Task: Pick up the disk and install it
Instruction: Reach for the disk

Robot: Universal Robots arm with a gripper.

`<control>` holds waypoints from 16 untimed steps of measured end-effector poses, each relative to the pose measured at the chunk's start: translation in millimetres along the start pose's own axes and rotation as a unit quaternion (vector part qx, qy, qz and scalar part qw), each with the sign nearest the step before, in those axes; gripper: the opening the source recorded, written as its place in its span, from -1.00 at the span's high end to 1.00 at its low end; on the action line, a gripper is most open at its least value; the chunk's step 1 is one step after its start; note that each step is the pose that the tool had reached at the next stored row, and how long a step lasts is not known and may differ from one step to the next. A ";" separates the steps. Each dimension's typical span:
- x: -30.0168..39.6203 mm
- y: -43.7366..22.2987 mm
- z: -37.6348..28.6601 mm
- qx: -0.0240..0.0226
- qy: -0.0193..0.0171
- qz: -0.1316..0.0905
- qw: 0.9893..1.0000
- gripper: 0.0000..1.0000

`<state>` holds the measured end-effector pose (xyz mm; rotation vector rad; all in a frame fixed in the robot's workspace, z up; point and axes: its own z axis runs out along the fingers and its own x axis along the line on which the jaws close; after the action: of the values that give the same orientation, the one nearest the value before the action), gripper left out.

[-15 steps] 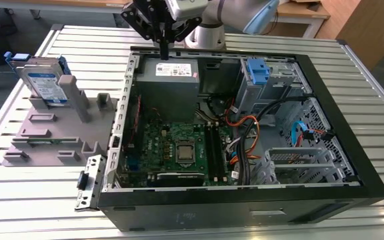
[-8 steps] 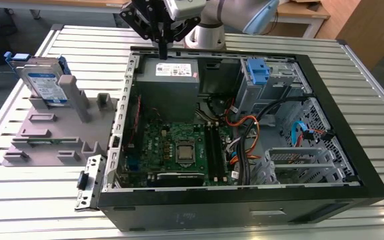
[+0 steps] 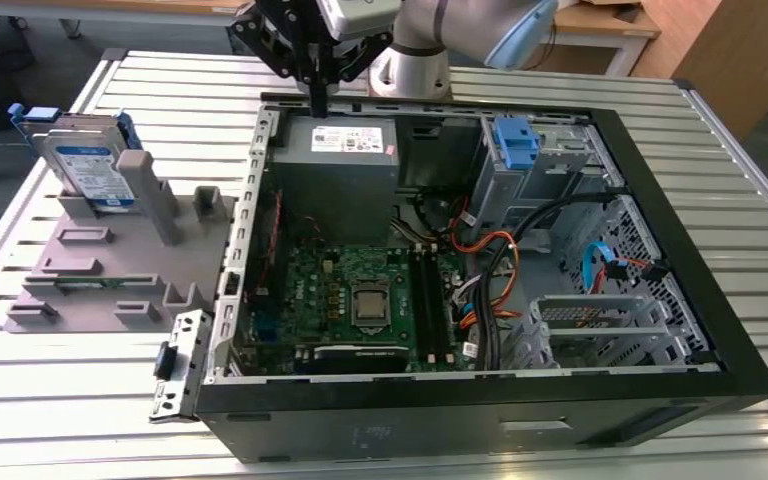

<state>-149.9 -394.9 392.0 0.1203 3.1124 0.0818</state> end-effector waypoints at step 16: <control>3.9 0.6 0.2 -0.001 0.000 0.000 1.000 0.79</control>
<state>-153.8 -394.0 391.8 0.1213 3.1123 0.0839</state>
